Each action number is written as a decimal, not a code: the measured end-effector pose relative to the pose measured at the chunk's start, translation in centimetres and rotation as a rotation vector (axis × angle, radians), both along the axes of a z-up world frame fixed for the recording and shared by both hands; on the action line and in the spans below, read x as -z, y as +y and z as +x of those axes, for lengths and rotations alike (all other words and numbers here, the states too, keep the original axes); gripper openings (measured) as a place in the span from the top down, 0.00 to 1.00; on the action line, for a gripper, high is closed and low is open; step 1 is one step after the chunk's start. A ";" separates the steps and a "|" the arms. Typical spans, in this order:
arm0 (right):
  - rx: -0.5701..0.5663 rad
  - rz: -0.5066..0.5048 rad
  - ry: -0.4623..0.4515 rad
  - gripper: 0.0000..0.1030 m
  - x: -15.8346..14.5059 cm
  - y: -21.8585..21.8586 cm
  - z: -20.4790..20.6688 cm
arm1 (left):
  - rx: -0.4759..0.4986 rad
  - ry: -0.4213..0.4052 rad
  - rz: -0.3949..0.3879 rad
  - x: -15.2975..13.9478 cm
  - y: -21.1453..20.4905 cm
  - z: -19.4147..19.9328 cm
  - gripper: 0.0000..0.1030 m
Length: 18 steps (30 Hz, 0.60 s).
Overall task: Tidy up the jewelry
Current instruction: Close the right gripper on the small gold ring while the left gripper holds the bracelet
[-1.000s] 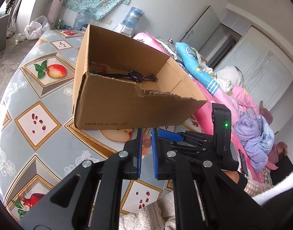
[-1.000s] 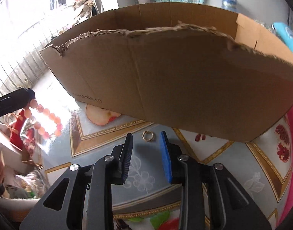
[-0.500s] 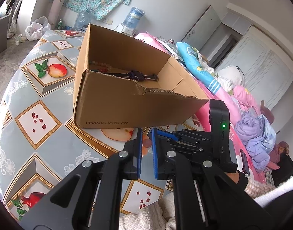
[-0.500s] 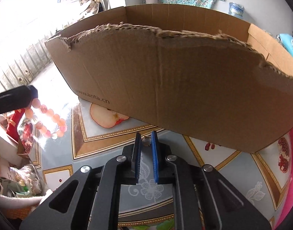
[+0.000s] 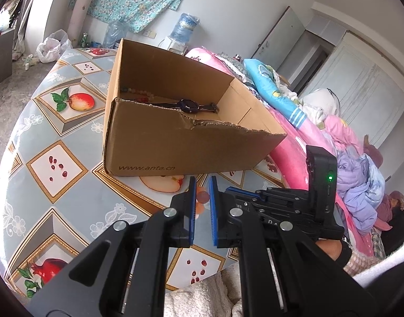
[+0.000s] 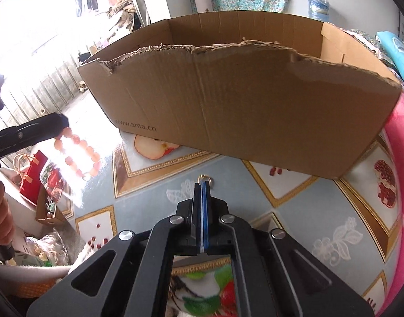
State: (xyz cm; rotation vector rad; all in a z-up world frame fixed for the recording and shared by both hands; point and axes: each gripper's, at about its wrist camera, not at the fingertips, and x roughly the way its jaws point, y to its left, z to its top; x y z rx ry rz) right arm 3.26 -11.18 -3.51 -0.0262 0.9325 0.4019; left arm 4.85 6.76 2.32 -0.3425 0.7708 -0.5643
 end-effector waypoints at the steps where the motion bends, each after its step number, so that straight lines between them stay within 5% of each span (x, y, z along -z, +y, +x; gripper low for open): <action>1: -0.010 -0.002 0.010 0.99 0.1 0.1 -0.1 | 0.000 0.001 0.000 0.0 0.0 0.0 0.92; 5: -0.017 -0.061 0.000 0.84 0.3 1.4 0.4 | -0.004 0.009 -0.005 0.2 -0.1 0.2 0.92; 9: -0.010 -0.041 -0.010 0.84 0.6 2.0 1.8 | -0.010 0.016 -0.006 0.2 0.0 0.4 0.92; 17: 0.007 -0.064 -0.026 0.90 0.6 2.0 2.6 | -0.003 0.030 -0.008 0.7 -0.1 0.9 0.92; 18: 0.012 -0.051 -0.023 0.99 0.5 1.6 2.7 | 0.001 0.031 -0.010 0.7 -0.1 0.9 0.92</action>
